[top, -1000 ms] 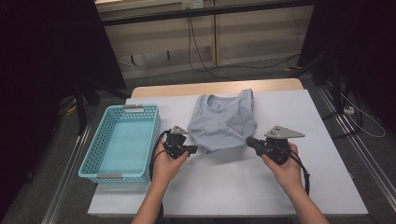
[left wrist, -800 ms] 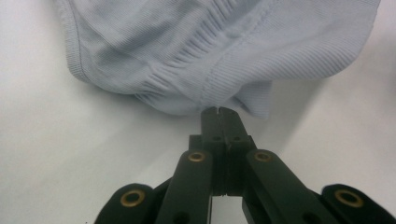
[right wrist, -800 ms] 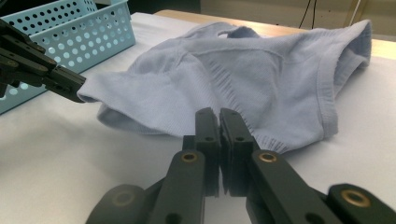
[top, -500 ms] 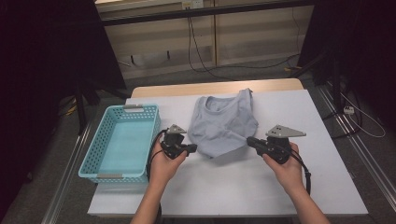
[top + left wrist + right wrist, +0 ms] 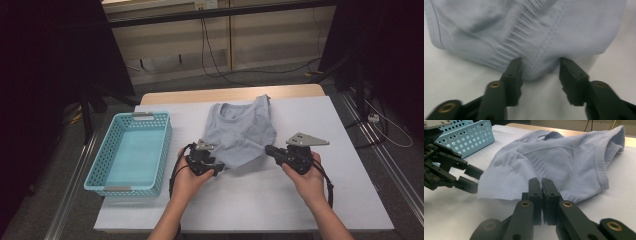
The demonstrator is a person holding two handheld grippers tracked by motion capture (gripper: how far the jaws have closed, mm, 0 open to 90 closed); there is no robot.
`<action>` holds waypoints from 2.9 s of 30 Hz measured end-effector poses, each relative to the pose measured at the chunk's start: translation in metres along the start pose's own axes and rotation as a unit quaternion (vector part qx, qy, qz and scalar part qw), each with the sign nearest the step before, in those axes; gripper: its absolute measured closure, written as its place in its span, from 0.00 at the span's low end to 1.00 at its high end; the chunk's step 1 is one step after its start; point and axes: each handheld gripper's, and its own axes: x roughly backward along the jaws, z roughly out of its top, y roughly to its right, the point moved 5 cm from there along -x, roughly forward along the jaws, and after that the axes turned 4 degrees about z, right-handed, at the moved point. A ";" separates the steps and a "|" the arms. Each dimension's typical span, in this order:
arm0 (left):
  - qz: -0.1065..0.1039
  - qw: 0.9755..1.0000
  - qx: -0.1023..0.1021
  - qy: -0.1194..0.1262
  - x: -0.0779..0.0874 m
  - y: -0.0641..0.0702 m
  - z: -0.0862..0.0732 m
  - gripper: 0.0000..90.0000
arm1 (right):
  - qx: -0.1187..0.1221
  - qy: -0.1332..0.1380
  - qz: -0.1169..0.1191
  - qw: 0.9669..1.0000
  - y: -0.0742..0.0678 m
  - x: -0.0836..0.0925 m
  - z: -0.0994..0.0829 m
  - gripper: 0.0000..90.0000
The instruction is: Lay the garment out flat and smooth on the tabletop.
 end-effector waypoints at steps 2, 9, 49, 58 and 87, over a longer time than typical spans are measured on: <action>0.001 1.000 -0.004 -0.001 -0.004 0.001 0.000 0.51 | 0.000 -0.002 0.000 1.000 -0.001 -0.001 -0.001 0.98; 0.026 0.999 -0.018 0.001 -0.014 0.010 0.001 0.47 | 0.005 -0.004 0.000 1.000 -0.001 -0.003 -0.001 0.98; -0.006 0.996 0.072 0.058 0.042 -0.006 0.031 0.90 | 0.018 -0.039 -0.017 0.999 -0.019 0.003 -0.030 0.37; -0.008 0.995 0.073 0.062 0.048 -0.012 0.033 0.91 | 0.040 -0.080 -0.008 0.996 -0.028 -0.020 -0.035 0.34; -0.014 0.994 0.089 0.062 0.043 -0.020 0.028 0.91 | 0.031 -0.077 -0.025 0.996 0.011 -0.028 -0.026 0.94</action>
